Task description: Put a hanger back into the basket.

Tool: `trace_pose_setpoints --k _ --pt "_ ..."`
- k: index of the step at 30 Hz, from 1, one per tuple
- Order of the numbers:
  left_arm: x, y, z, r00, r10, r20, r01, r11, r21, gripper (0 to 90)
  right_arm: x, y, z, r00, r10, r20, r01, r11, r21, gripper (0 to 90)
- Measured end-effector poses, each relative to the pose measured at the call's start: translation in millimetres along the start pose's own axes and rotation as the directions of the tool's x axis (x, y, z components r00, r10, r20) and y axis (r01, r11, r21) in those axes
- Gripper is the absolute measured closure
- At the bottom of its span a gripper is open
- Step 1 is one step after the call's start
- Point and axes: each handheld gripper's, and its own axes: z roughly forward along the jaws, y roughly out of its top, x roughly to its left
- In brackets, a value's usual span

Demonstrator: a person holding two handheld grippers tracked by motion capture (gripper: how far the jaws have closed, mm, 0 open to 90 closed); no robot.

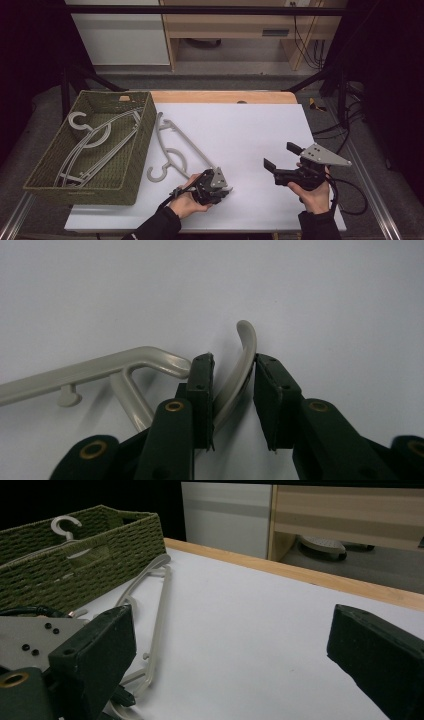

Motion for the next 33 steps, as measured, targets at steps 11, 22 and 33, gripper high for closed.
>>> trace_pose_setpoints --k 11,22,33 --pt "-17.1 -12.4 -16.1 0.9925 0.067 0.103 -0.068 0.9977 0.007 73.9 -1.5 0.5 -2.6 1.0000 0.004 0.005 -0.004 1.000 -0.007 5.7" --pt "37.7 -50.5 -83.9 0.9331 -0.352 -0.073 0.331 0.9199 -0.211 39.2 -0.7 -0.1 -1.1 1.0000 0.003 0.000 -0.003 1.000 -0.002 5.7" --pt "61.9 -82.2 -68.8 0.8511 -0.476 -0.221 0.450 0.8785 -0.159 36.9 0.4 -0.5 0.8 1.0000 0.001 0.002 -0.001 1.000 0.004 5.7"
